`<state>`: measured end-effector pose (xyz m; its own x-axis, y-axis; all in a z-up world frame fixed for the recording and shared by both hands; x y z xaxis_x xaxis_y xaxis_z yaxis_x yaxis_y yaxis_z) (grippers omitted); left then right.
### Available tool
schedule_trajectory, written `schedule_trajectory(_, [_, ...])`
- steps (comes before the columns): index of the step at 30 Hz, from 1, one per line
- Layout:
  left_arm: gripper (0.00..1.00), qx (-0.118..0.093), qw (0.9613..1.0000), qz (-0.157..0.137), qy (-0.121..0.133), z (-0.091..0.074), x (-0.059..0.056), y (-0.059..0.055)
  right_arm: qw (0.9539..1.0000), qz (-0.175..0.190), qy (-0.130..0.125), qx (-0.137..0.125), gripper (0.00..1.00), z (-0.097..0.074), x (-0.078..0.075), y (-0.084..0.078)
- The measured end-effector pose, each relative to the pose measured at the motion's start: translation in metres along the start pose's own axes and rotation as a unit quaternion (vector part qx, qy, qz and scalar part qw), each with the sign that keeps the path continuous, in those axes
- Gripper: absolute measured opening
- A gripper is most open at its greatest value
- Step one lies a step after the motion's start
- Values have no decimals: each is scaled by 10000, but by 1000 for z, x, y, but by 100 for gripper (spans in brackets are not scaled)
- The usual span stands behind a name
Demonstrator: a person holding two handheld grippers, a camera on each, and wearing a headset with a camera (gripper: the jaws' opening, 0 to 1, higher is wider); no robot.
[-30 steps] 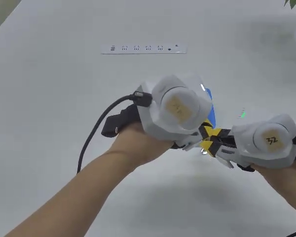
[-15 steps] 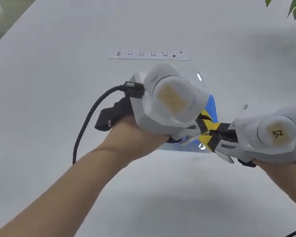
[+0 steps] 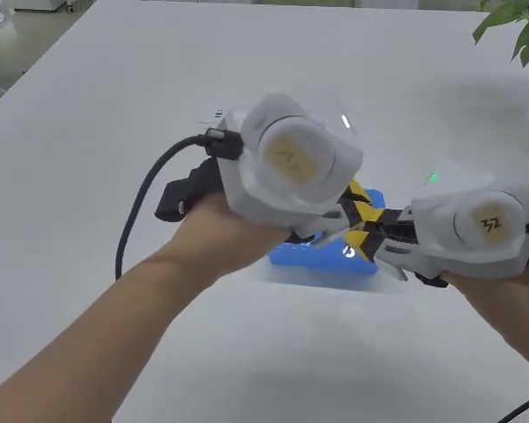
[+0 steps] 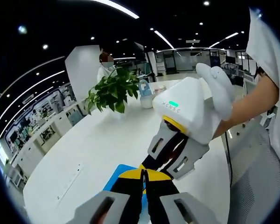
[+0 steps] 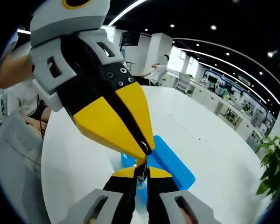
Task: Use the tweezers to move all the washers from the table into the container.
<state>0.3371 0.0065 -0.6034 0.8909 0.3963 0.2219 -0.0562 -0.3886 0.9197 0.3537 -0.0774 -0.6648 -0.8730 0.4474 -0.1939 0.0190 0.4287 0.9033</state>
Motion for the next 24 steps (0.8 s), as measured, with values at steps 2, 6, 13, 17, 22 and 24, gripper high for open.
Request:
schedule_trajectory(2, [0, 5, 10000, 16, 28, 0, 3, 0, 10000, -54, -4, -3, 3, 4, -2, 2])
schedule_trajectory(6, [0, 86, 10000, 4, 48, 2, 11, -8, 10000, -69, 27, 40, 4, 15, -5, -1])
schedule_trajectory(13, [0, 239, 9996, -142, 99, 10, 20, -31, 9997, -52, 133, 179, 4, 32, -7, -15])
schedule_trajectory(17, [0, 315, 9992, -212, 114, 14, 20, -40, 9995, -35, 169, 280, 4, 38, -7, -25])
schedule_trajectory(22, [0, 412, 9986, -320, 97, 19, 19, -50, 9990, 97, 235, 355, 4, 44, -6, -37])
schedule_trajectory(24, [0, 467, 9983, -345, 85, 21, 19, -54, 9989, 113, 253, 380, 4, 46, -6, -41])
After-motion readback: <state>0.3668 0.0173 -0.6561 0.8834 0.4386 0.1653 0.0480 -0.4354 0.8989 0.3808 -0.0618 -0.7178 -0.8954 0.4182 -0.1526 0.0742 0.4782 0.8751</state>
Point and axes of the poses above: the centre of the closed fingertips' face, and the gripper's own axes: z roughly forward along the fingers, x roughly to its left, y roughly out of its top, the point moved 8 cm from there along -z, roughly backward along the fingers, and after that the axes turned 13 degrees about -x, right-handed, at the moved point
